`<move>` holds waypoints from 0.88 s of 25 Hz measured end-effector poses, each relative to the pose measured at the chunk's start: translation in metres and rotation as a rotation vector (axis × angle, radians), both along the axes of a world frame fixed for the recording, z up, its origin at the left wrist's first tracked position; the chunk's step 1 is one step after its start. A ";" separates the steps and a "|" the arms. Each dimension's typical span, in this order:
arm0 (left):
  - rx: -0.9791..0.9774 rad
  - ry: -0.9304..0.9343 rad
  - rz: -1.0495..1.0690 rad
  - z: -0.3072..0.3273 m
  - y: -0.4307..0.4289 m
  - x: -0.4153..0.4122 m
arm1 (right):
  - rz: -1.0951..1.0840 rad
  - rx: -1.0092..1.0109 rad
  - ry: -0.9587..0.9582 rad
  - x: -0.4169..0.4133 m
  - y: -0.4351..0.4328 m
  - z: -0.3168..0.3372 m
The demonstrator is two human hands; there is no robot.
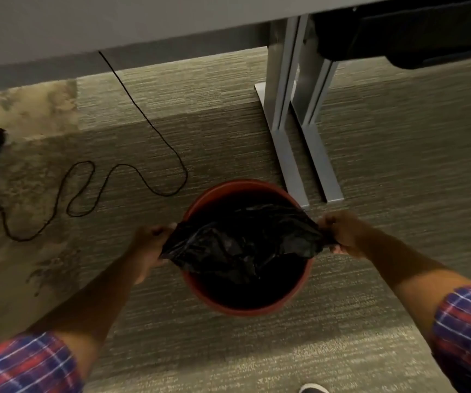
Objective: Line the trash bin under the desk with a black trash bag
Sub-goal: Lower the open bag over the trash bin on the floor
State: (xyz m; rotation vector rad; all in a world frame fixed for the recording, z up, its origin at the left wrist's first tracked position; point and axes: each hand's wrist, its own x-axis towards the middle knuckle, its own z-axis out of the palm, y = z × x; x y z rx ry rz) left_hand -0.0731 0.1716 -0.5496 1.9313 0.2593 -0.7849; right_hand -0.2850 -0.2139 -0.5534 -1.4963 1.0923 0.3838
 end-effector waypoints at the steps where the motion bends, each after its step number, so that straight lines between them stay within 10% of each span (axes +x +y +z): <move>1: 0.030 -0.059 0.028 0.000 -0.003 -0.001 | -0.007 -0.039 -0.049 0.001 0.002 0.003; 6: -0.091 -0.174 0.258 0.013 -0.042 0.042 | -0.137 -0.293 -0.351 0.055 -0.011 0.019; 13: -0.092 0.015 0.352 -0.015 -0.071 0.085 | -0.068 -0.500 -0.159 0.106 -0.035 0.000; 17: 0.088 0.053 0.090 -0.026 -0.049 0.066 | 0.147 -0.353 0.137 0.076 -0.033 -0.014; 22: 0.003 0.178 0.040 -0.019 0.008 0.037 | -0.118 0.302 -0.001 -0.002 -0.027 -0.015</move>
